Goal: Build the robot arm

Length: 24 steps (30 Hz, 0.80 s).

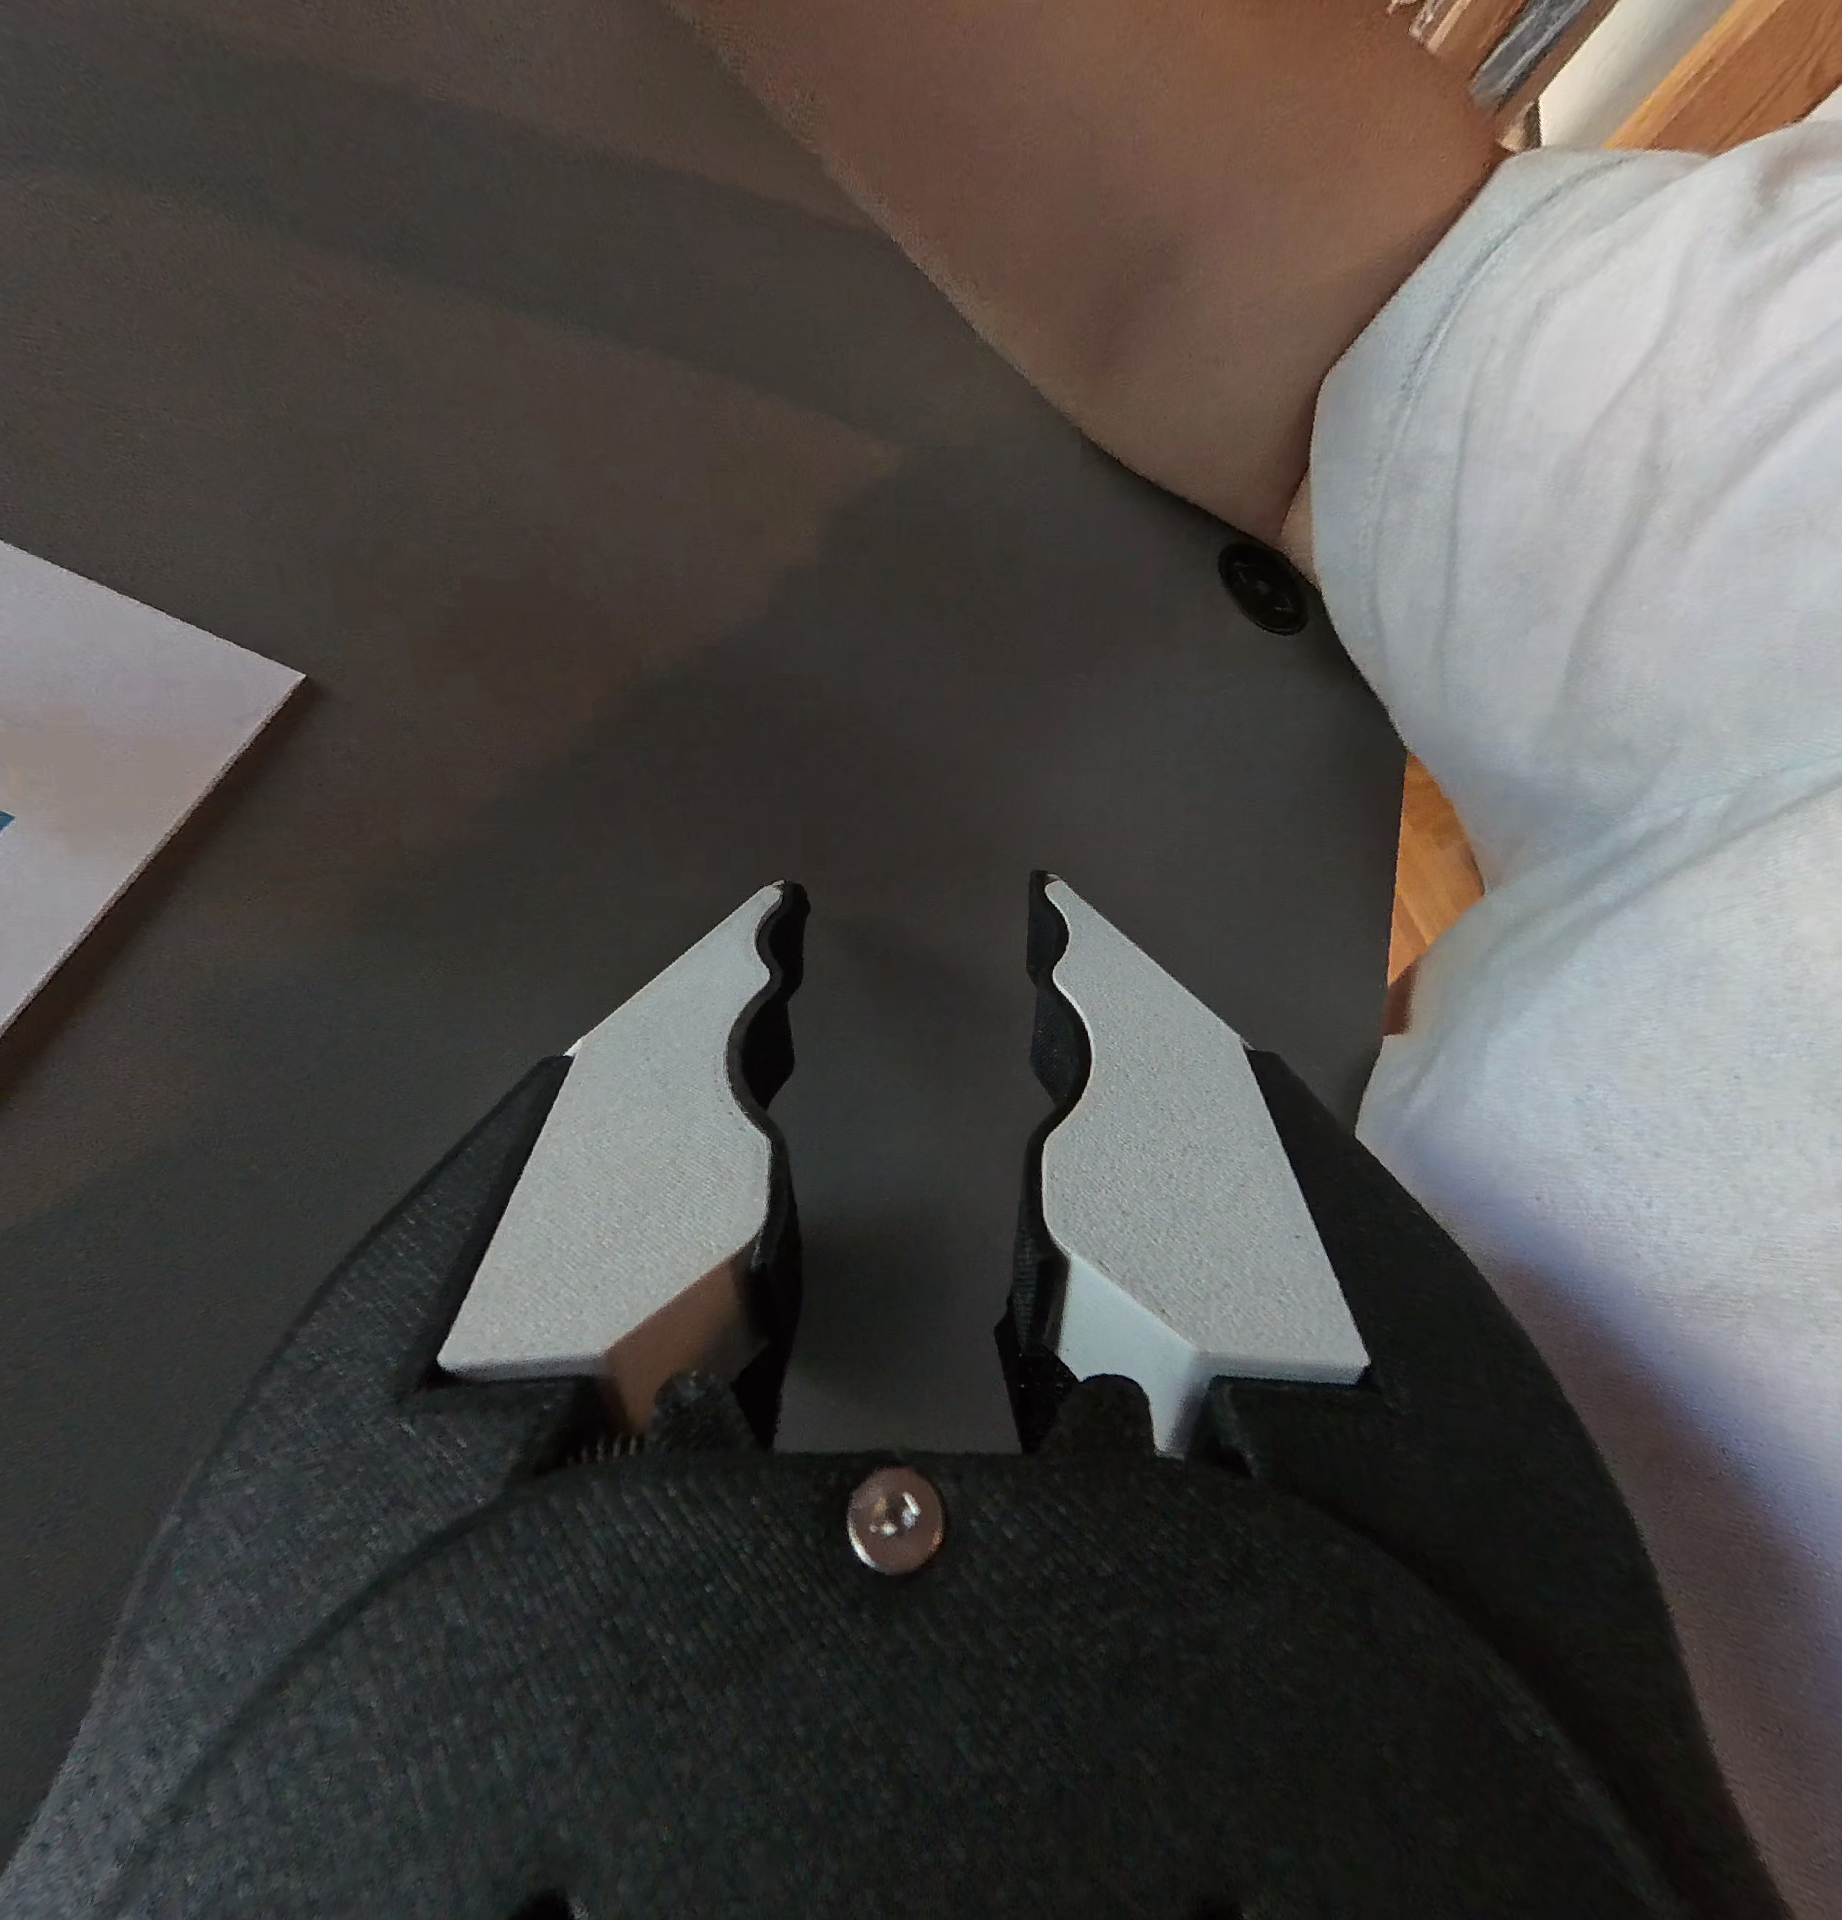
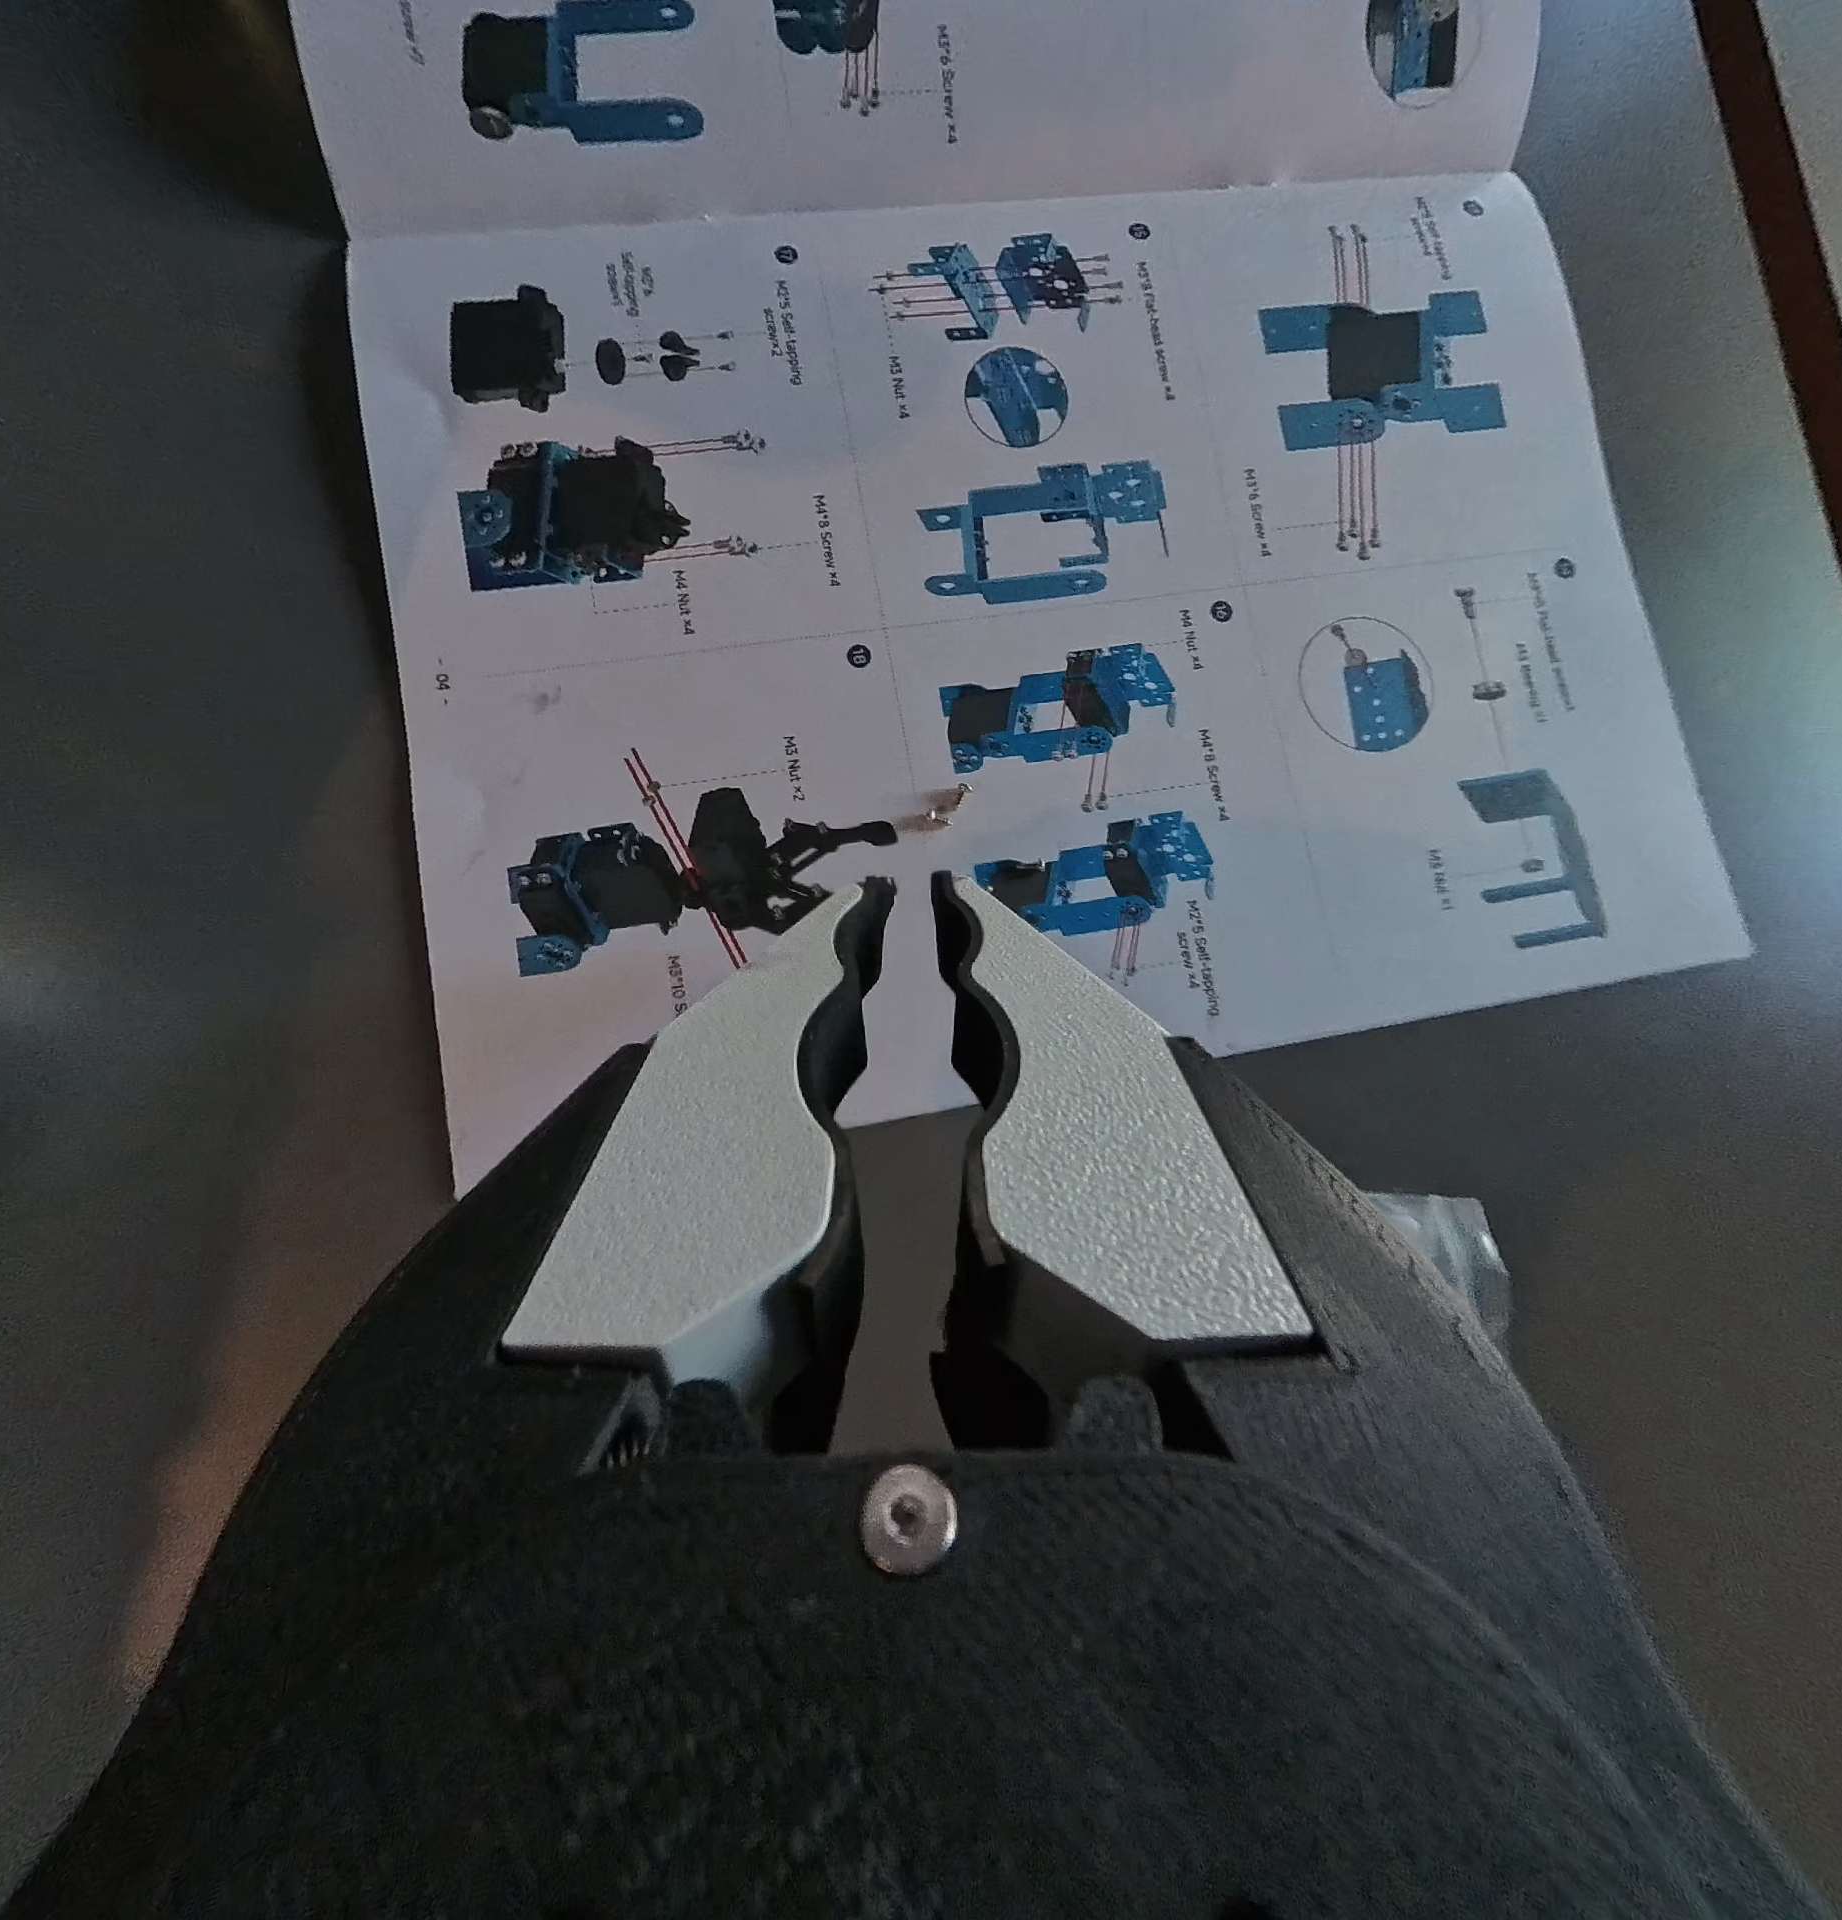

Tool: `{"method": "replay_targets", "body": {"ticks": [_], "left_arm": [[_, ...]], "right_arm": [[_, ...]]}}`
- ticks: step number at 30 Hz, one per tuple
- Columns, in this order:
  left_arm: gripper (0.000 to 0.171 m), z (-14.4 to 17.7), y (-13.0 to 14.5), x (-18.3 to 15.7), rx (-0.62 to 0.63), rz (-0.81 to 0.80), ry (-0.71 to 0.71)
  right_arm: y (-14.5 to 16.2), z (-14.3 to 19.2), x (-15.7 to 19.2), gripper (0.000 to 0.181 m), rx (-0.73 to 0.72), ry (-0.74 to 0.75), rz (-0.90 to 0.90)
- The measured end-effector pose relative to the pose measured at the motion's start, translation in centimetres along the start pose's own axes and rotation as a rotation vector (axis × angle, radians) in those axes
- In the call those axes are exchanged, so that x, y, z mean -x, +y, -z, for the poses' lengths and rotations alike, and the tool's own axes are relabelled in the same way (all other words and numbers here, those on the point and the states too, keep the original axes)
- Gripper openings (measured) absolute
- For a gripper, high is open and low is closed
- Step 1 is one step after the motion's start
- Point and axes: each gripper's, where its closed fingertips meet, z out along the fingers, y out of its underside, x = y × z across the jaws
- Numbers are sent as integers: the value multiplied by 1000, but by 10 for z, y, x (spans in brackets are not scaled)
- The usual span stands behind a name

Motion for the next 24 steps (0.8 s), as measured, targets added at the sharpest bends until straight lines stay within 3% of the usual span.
{"method": "replay_targets", "body": {"ticks": [6, 24], "left_arm": [[41, 0, 0, 0, -1, 6, 5], [40, 0, 0, 0, -1, 7, 9]], "right_arm": [[2, -7, 5, 10, -55, -79, -56], [7, -11, 3, 7, -92, -98, -74]]}}
